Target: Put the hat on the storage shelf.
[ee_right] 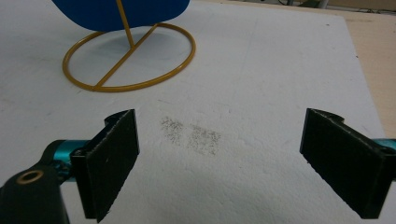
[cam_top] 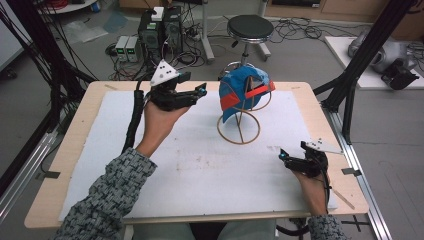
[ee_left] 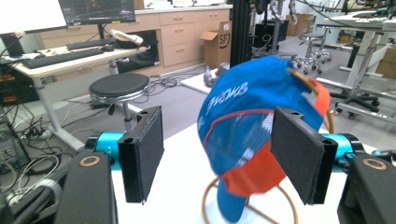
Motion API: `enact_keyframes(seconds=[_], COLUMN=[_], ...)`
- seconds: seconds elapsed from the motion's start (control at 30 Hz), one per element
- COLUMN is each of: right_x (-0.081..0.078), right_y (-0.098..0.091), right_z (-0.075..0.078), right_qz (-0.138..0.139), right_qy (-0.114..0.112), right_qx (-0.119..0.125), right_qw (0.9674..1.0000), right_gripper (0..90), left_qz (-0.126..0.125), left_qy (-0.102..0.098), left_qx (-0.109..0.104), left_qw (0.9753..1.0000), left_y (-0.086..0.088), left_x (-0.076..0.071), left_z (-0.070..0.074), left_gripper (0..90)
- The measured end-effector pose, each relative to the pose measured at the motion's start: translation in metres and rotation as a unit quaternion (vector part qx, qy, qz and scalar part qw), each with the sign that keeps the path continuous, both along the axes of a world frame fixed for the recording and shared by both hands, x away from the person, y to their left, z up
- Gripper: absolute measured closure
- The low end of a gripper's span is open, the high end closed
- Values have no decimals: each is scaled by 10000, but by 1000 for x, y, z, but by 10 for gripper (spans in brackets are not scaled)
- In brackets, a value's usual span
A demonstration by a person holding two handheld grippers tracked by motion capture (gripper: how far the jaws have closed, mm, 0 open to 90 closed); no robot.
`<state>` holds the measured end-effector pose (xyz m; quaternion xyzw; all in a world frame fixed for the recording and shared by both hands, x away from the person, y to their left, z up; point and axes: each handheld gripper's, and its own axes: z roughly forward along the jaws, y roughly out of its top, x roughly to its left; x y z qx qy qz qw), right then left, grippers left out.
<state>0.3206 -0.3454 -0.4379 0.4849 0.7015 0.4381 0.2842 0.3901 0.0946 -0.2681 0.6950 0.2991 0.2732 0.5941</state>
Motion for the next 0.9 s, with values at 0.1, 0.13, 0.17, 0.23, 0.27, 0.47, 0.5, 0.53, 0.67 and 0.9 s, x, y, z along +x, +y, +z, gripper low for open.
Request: enact_keyframes(seconds=[0.1,0.13,0.17,0.23,0.27,0.47,0.5,0.53,0.67,0.9], right_x=[1,1,1,2,2,3,3,4,4,5], right_y=[1,2,2,2,3,7,8,8,11,11], right_z=[0,0,0,0,0,1,2,2,2,2], right_qz=[9,4,5,20,23,57,49,52,56,63], right_qy=[7,3,-2,-35,-15,-63,-42,-49,-68,-82], right_qx=[18,21,16,-17,12,-24,-6,-8,-25,-25], right_qw=[10000,10000,10000,10000,10000,10000,10000,10000,10000,9999], right_gripper=[108,108,108,108,108,108,108,108,109,108], left_qz=[98,129,173,256,299,504,540,552,700,971], left_qy=[28,36,44,18,-4,-53,-43,-48,-47,-101], left_qx=[56,69,82,119,157,276,274,273,282,266], left_qw=[9999,9999,9998,9996,9994,9983,9982,9981,9971,9949], left_y=[12,16,20,28,32,55,59,63,80,109], left_x=[-4,-5,-7,-12,-15,-29,-31,-34,-42,-60], left_z=[-5,-7,-8,-12,-14,-23,-24,-26,-33,-50], left_gripper=[332,326,319,308,307,286,285,285,257,233])
